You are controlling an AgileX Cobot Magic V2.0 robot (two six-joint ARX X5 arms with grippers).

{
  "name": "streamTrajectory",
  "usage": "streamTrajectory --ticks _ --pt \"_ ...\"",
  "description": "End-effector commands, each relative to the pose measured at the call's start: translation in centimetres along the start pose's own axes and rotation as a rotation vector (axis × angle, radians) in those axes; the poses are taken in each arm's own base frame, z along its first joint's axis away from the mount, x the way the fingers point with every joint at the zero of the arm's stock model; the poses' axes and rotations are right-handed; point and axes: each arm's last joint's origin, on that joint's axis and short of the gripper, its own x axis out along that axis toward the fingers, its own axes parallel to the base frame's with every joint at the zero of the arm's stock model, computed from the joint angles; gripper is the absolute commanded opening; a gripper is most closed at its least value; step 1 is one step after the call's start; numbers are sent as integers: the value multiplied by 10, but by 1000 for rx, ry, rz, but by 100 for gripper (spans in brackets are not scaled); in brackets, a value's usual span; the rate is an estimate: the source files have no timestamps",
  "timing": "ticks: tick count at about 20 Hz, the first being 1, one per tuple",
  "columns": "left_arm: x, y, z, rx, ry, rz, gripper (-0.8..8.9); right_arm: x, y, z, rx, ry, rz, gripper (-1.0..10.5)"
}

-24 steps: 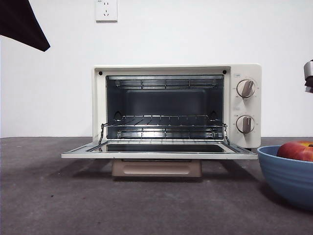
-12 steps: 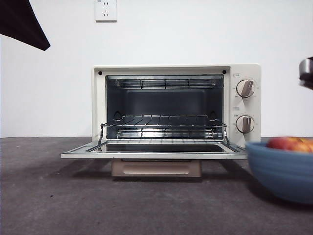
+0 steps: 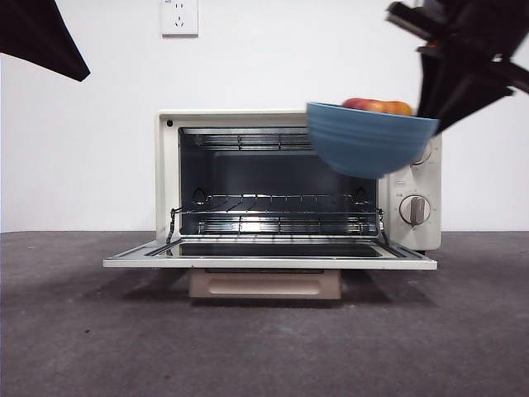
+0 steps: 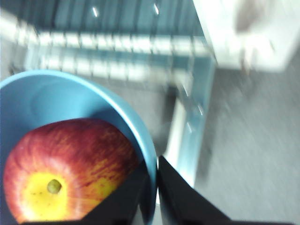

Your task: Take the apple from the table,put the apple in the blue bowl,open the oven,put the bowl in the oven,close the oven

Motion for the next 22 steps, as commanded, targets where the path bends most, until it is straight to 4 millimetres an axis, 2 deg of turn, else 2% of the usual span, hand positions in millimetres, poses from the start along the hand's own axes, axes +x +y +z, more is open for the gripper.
streamTrajectory --ticks 1,5,7,12,22 --pt "1 -2 3 13 -9 -14 7 16 8 21 39 -9 -2 3" --pt "2 -5 3 20 -5 -23 7 47 16 40 87 -14 -23 3" --pt "2 -5 3 20 -5 -23 7 56 19 46 132 -63 4 3" --pt "2 -5 3 20 -6 -23 7 76 16 49 187 -81 -29 3" --pt "2 -5 3 20 -6 -23 7 82 18 56 243 -188 -58 3"
